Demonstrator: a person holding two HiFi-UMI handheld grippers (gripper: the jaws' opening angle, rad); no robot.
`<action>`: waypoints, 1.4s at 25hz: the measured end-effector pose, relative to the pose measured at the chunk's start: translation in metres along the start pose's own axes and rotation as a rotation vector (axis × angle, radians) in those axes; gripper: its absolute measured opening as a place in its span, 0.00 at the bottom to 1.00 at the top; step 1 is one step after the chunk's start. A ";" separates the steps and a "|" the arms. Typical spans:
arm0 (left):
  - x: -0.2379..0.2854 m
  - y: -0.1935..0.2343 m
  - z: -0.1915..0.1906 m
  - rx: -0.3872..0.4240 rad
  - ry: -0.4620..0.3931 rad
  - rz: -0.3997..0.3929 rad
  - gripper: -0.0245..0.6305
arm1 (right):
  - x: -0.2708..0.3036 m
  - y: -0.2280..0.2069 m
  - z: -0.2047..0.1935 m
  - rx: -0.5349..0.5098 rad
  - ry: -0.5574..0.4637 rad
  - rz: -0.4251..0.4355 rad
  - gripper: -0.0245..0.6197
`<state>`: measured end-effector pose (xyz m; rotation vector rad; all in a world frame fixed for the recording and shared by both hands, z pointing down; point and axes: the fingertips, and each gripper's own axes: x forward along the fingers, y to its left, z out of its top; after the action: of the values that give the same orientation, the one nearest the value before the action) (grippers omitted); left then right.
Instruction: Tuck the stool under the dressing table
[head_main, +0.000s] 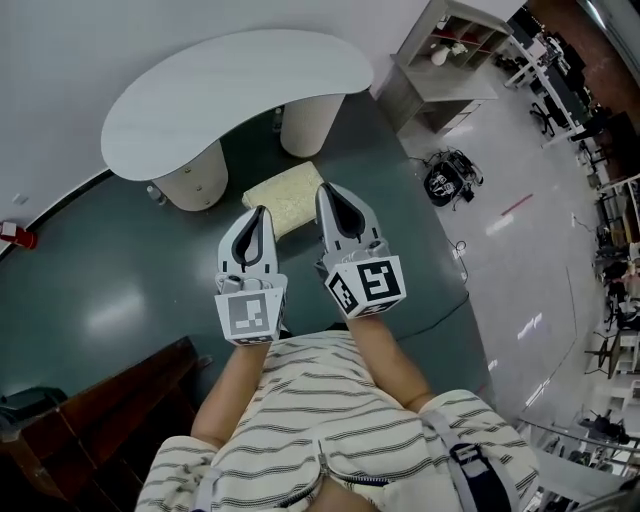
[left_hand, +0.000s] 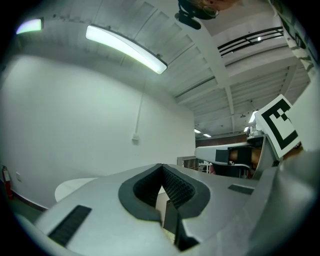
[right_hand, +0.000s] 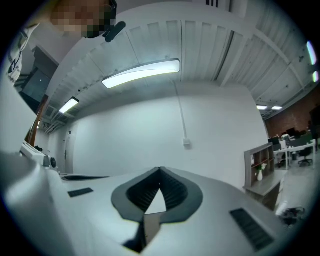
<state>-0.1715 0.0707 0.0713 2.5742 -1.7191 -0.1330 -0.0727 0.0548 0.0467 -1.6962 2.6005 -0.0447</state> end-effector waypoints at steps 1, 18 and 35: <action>0.001 0.003 -0.001 -0.002 -0.001 0.002 0.05 | 0.003 0.001 -0.002 -0.001 0.002 0.000 0.06; 0.047 -0.033 -0.049 -0.006 0.065 0.129 0.05 | 0.017 -0.074 -0.043 0.002 0.057 0.089 0.06; 0.141 -0.070 -0.112 -0.007 0.165 0.275 0.05 | 0.060 -0.180 -0.108 0.046 0.161 0.202 0.06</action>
<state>-0.0431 -0.0338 0.1705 2.2419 -1.9771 0.0811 0.0625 -0.0725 0.1614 -1.4634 2.8485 -0.2428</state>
